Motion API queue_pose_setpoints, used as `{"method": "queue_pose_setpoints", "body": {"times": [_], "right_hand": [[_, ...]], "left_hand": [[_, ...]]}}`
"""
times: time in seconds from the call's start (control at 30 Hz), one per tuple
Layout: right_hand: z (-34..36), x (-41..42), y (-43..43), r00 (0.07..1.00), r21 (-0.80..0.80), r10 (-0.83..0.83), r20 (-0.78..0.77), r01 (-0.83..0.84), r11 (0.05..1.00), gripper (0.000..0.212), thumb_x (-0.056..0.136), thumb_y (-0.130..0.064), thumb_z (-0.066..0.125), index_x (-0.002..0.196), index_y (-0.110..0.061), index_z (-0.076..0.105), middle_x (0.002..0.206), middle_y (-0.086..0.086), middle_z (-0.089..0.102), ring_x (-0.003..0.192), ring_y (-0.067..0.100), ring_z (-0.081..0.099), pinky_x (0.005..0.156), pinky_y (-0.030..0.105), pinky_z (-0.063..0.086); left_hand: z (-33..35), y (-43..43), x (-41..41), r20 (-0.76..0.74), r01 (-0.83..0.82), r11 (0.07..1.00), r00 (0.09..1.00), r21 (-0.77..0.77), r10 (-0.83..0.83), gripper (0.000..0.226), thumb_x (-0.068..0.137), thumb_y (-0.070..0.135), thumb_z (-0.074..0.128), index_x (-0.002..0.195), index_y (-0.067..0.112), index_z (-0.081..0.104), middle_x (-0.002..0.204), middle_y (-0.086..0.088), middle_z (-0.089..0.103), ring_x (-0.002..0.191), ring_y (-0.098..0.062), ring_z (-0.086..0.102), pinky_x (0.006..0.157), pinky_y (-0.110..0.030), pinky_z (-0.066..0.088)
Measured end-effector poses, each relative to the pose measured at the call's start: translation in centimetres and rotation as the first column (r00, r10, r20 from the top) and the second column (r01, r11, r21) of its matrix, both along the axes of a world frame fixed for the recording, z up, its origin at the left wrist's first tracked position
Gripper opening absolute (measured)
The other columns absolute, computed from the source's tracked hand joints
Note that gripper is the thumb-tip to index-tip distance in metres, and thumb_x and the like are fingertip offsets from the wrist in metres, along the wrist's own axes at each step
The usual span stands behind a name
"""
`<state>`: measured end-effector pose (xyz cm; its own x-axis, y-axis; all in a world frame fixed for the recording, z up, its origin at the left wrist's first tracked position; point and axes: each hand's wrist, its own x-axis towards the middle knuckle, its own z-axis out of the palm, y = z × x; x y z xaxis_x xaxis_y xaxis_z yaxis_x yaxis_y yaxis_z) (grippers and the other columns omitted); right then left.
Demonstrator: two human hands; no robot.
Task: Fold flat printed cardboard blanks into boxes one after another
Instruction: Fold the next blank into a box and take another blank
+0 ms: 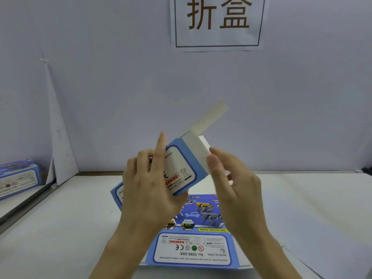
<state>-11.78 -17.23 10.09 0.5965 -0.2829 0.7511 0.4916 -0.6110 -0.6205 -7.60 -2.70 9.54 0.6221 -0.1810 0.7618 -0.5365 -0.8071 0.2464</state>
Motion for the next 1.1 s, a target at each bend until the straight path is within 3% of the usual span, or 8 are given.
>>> {"method": "queue_pose_setpoints", "body": {"times": [0.13, 0.27, 0.43, 0.7, 0.8, 0.9, 1.0, 1.1], "right_hand": [[-0.8, -0.1, 0.8, 0.941, -0.290, -0.256, 0.220, 0.313, 0.904, 0.038, 0.094, -0.033, 0.045, 0.113, -0.012, 0.069, 0.100, -0.004, 0.074, 0.077, 0.007, 0.064, 0.071, 0.013, 0.045], [-2.2, -0.1, 2.1, 0.874, -0.401, -0.296, 0.385, 0.447, 0.800, 0.031, 0.096, -0.007, 0.044, 0.109, -0.003, 0.072, 0.113, 0.006, 0.071, 0.088, 0.017, 0.070, 0.072, 0.032, 0.049], [-1.4, -0.5, 2.7, 0.980, -0.450, -0.003, 0.197, 0.093, 0.888, 0.039, 0.095, -0.025, 0.046, 0.127, -0.007, 0.062, 0.134, 0.004, 0.059, 0.122, 0.015, 0.057, 0.096, 0.035, 0.047], [3.0, -1.3, -5.7, 0.961, -0.243, -0.260, 0.097, 0.276, 0.930, 0.054, 0.091, -0.043, 0.050, 0.140, -0.021, 0.043, 0.146, 0.003, 0.042, 0.136, 0.017, 0.035, 0.109, 0.036, 0.032], [2.8, -0.9, -6.2, 0.995, 0.061, 0.097, 0.024, -0.098, 0.993, 0.030, 0.084, -0.038, 0.066, 0.111, -0.031, 0.057, 0.103, -0.017, 0.064, 0.093, 0.003, 0.059, 0.079, 0.022, 0.051], [2.3, -0.1, -6.1, 0.915, 0.455, 0.383, 0.124, -0.395, 0.798, 0.023, 0.068, -0.030, 0.074, 0.089, -0.026, 0.063, 0.081, -0.005, 0.070, 0.072, 0.013, 0.066, 0.059, 0.030, 0.056], [0.9, 1.2, -6.1, 0.835, 0.700, 0.548, -0.058, -0.357, 0.619, 0.038, 0.065, -0.027, 0.075, 0.100, -0.016, 0.067, 0.092, 0.006, 0.073, 0.075, 0.021, 0.069, 0.058, 0.033, 0.055], [-0.6, 1.8, -5.0, 0.516, 0.863, 0.775, -0.365, -0.126, 0.490, 0.033, 0.064, -0.020, 0.070, 0.093, -0.005, 0.074, 0.087, 0.014, 0.072, 0.068, 0.025, 0.068, 0.057, 0.028, 0.055]], "left_hand": [[-0.1, -0.8, -0.6, -0.069, -0.049, 0.996, 0.996, 0.080, 0.055, 0.121, 0.061, 0.042, 0.084, 0.146, 0.030, -0.001, 0.119, -0.005, 0.052, 0.106, -0.024, 0.042, 0.089, -0.041, 0.043], [-1.1, -2.1, -1.2, -0.047, -0.033, 0.995, 0.998, 0.093, 0.038, 0.093, 0.061, 0.032, 0.082, 0.141, 0.001, 0.043, 0.099, -0.005, 0.065, 0.085, -0.028, 0.059, 0.068, -0.037, 0.045], [-1.6, -1.8, -0.2, -0.214, 0.208, 0.962, 0.946, -0.176, -0.244, 0.052, 0.080, 0.046, 0.042, 0.126, 0.025, 0.053, 0.110, 0.012, 0.060, 0.102, -0.011, 0.057, 0.088, -0.032, 0.048], [0.0, 3.0, 1.7, -0.475, 0.459, 0.794, 0.637, -0.399, -0.607, 0.083, 0.046, 0.032, 0.085, 0.109, 0.066, 0.045, 0.102, 0.031, 0.059, 0.102, 0.010, 0.057, 0.061, -0.008, 0.050], [0.3, 3.8, 1.3, -0.529, 0.489, 0.750, 0.533, -0.445, -0.661, 0.071, 0.045, 0.023, 0.082, 0.100, 0.056, 0.054, 0.094, 0.044, 0.059, 0.095, 0.022, 0.054, 0.058, -0.002, 0.046], [0.5, 4.3, 1.4, -0.528, 0.552, 0.712, 0.485, -0.434, -0.698, 0.082, 0.052, 0.022, 0.083, 0.115, 0.060, 0.047, 0.110, 0.033, 0.061, 0.110, 0.010, 0.055, 0.068, -0.009, 0.052], [0.2, 4.5, 1.7, -0.530, 0.565, 0.701, 0.469, -0.434, -0.707, 0.094, 0.057, 0.023, 0.086, 0.135, 0.043, 0.037, 0.124, 0.018, 0.057, 0.121, -0.011, 0.055, 0.080, -0.030, 0.058], [-0.1, 4.0, 1.6, -0.518, 0.603, 0.664, 0.432, -0.443, -0.738, 0.092, 0.060, 0.022, 0.085, 0.136, 0.040, 0.037, 0.123, 0.013, 0.058, 0.121, -0.017, 0.056, 0.081, -0.031, 0.058]]}}
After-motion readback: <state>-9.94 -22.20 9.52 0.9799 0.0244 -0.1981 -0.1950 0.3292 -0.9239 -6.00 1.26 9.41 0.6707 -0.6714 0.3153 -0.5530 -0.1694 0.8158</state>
